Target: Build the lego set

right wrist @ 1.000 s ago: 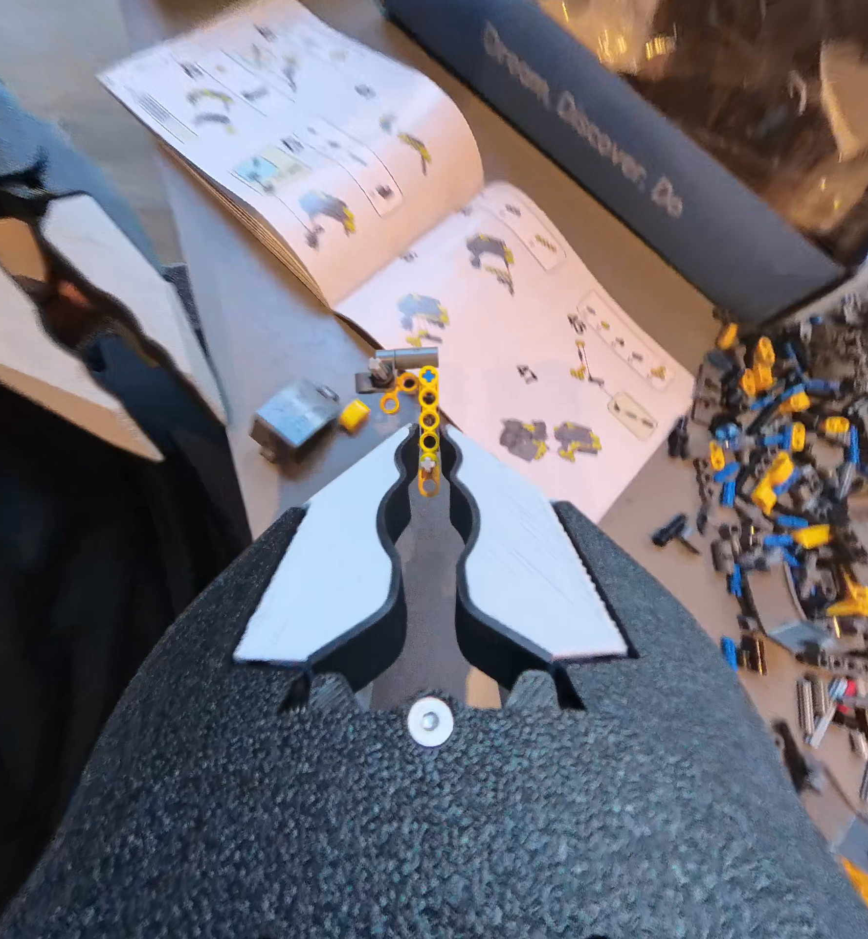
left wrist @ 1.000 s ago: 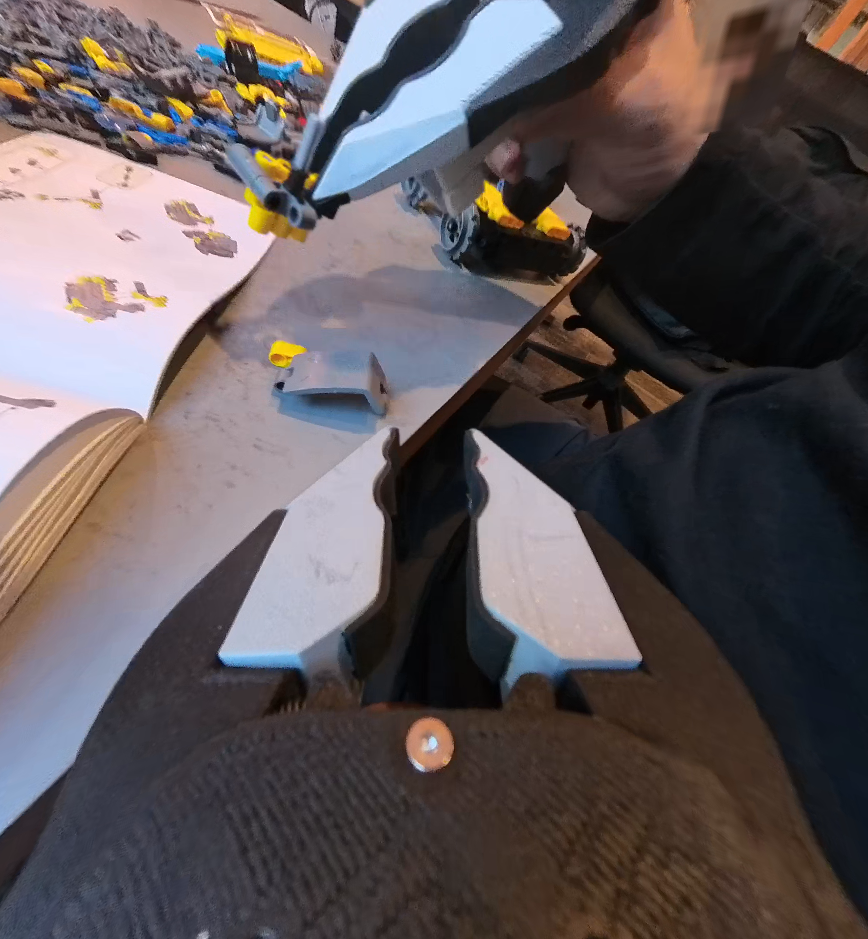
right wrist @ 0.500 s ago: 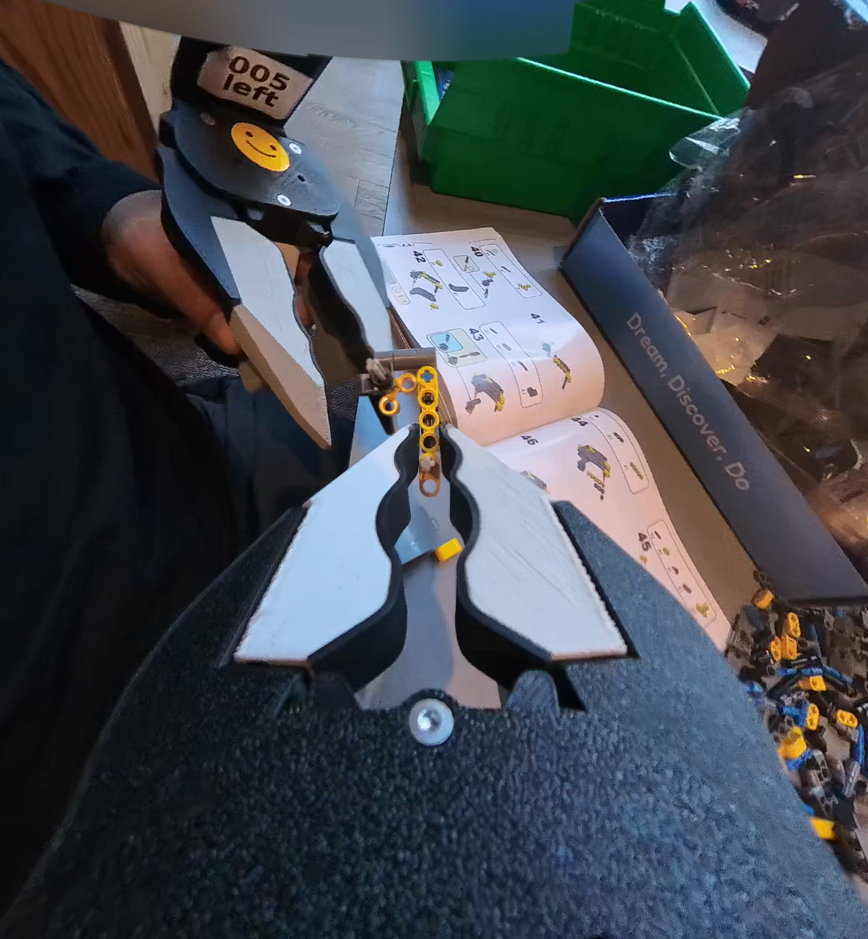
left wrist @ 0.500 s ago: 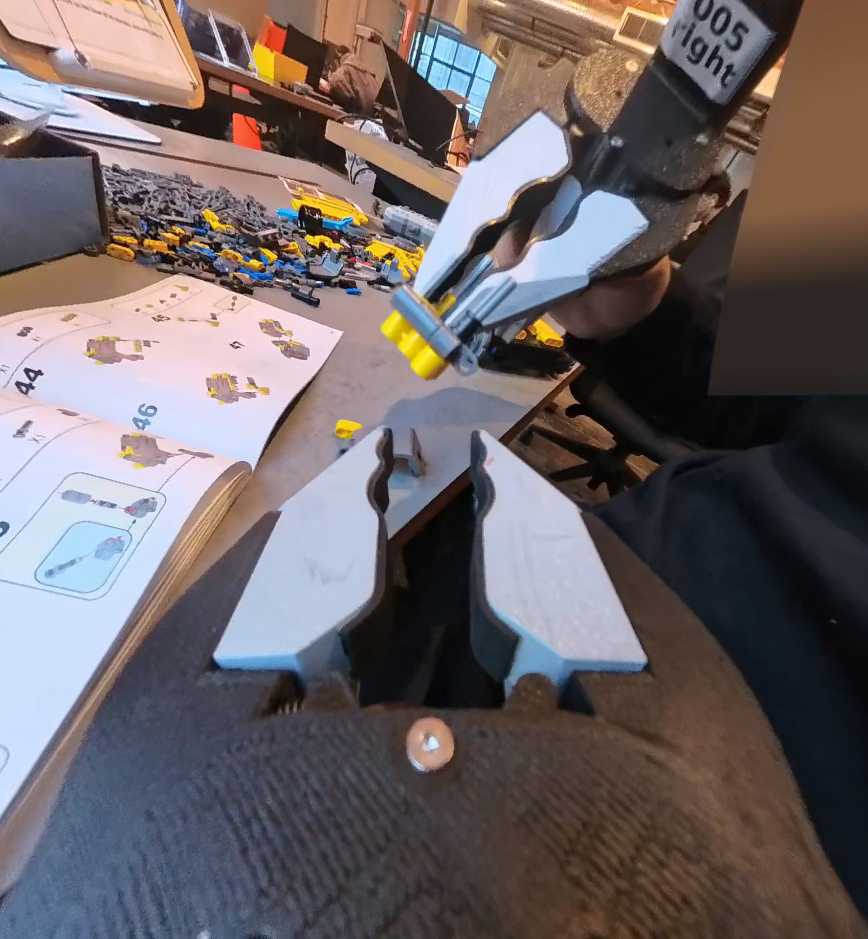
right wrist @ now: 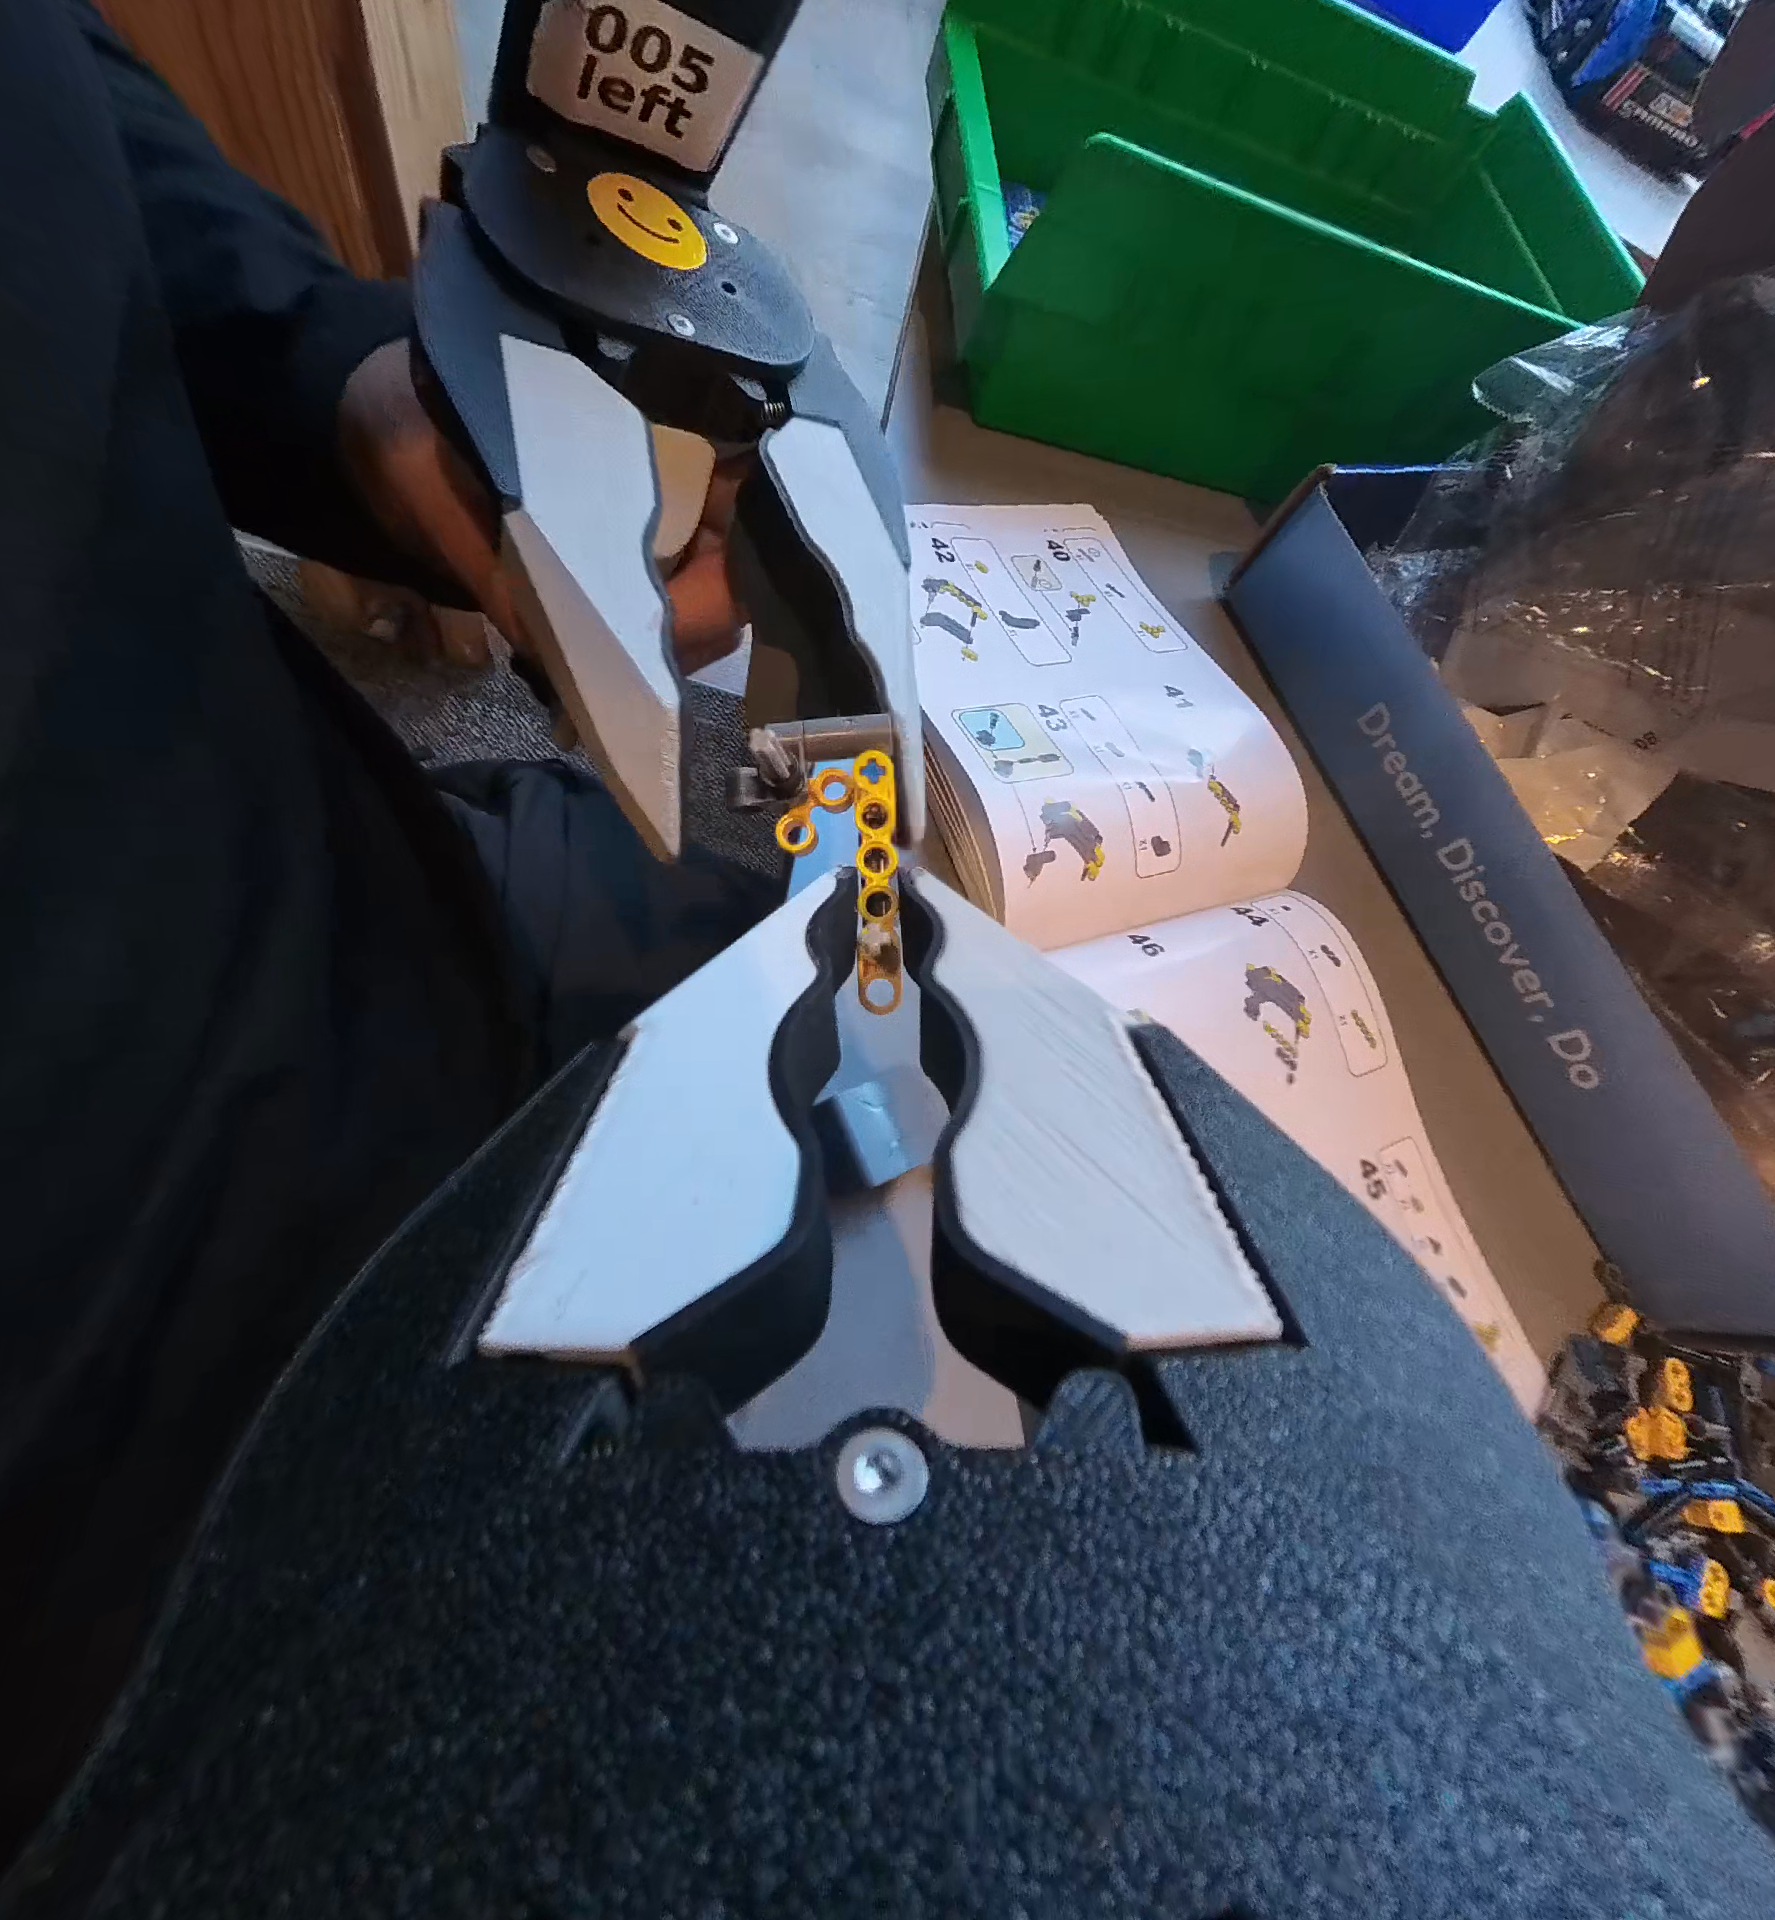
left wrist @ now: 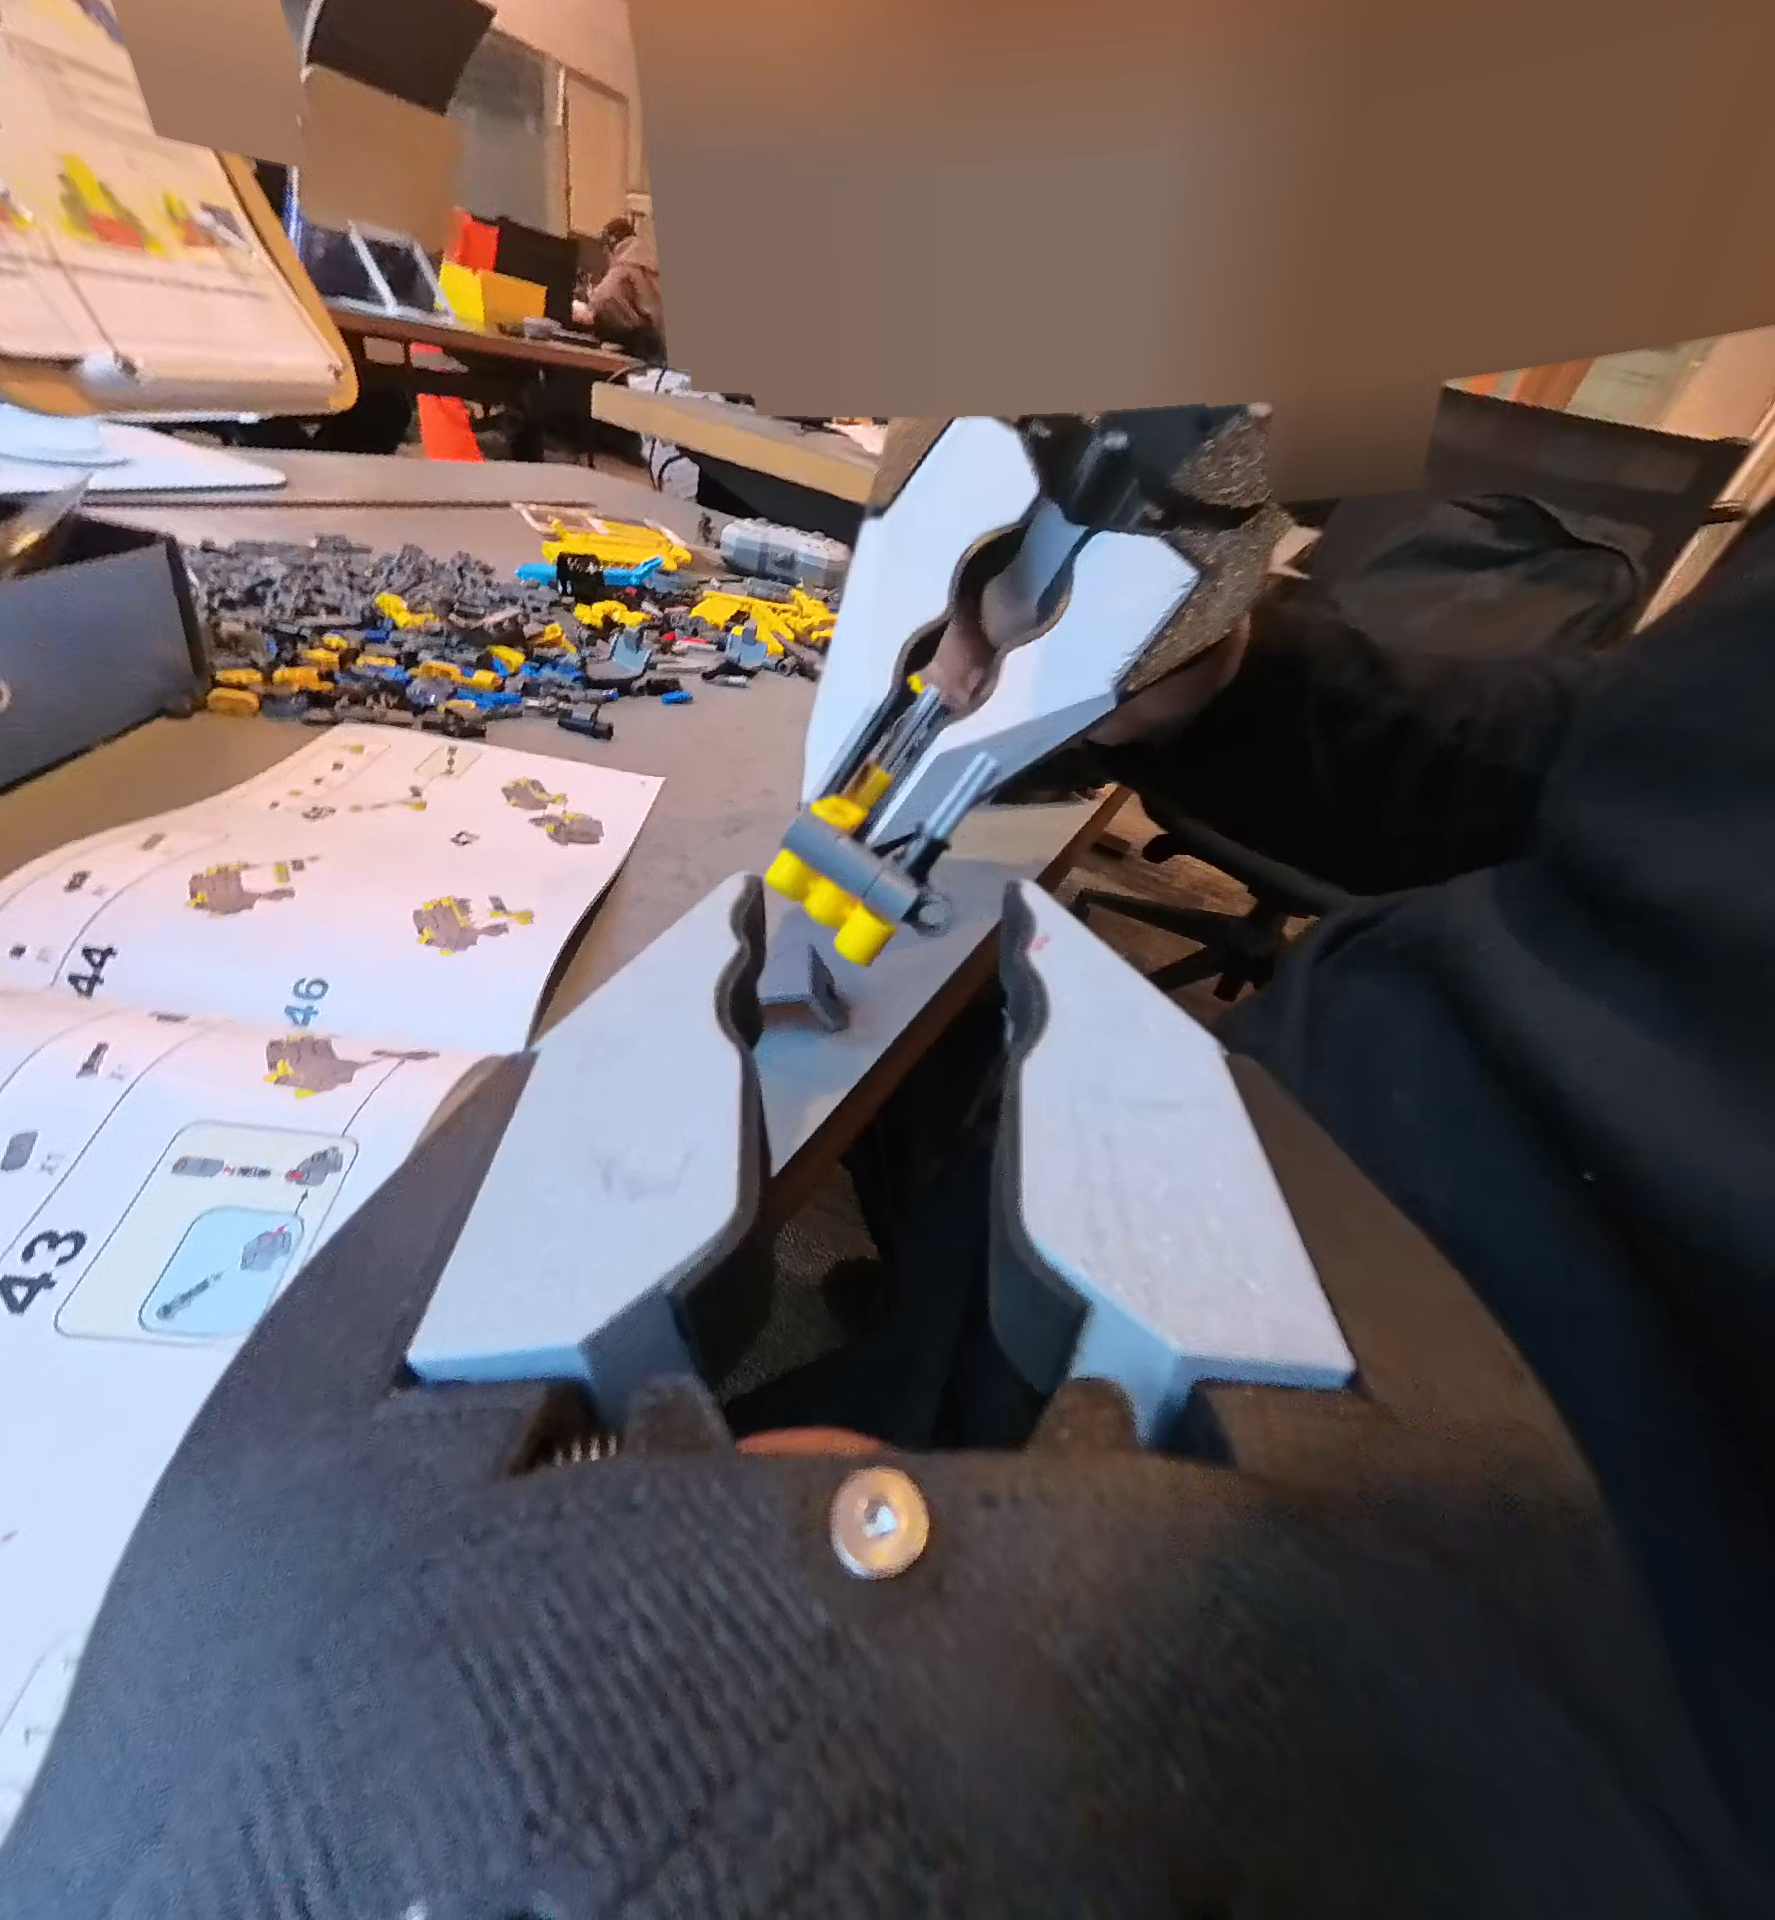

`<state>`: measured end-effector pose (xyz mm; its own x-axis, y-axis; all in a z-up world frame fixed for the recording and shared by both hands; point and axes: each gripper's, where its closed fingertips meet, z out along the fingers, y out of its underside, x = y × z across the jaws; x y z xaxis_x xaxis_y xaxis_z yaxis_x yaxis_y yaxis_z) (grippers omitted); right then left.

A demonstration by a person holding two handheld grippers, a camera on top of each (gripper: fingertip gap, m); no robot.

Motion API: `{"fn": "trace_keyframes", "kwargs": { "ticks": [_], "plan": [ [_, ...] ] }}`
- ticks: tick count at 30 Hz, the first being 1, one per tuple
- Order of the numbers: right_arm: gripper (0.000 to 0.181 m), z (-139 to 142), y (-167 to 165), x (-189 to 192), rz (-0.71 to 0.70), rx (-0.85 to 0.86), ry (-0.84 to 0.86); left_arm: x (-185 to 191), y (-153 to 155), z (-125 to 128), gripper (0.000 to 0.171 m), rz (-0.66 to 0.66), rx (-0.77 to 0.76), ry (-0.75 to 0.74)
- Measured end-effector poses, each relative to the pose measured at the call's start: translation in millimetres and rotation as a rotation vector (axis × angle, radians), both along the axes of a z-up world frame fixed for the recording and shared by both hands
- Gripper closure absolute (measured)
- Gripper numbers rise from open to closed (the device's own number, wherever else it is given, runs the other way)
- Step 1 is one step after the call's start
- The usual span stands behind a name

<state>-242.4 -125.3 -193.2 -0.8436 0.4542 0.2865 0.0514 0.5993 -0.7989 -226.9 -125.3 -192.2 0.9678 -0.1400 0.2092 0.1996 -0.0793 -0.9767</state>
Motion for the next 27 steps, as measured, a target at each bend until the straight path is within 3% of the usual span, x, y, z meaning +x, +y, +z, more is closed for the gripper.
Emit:
{"fn": "trace_keyframes", "kwargs": {
  "ticks": [7, 15, 27],
  "plan": [
    [0.174, -6.2, -7.3, 2.1, 0.014, -0.054, -0.033, 1.5, -3.7, 5.2, 0.136, 0.02, 0.025, 0.12],
    [0.172, -20.3, -7.2, -1.9, -0.023, -0.055, -0.087, 0.2, -1.8, -4.6, 0.137, 0.112, -0.034, 0.424],
    [0.16, -25.5, 8.1, -8.3, -0.12, -0.155, -0.217, -11.1, 1.5, -22.5, 0.136, 0.188, -0.124, 0.549]
  ]
}}
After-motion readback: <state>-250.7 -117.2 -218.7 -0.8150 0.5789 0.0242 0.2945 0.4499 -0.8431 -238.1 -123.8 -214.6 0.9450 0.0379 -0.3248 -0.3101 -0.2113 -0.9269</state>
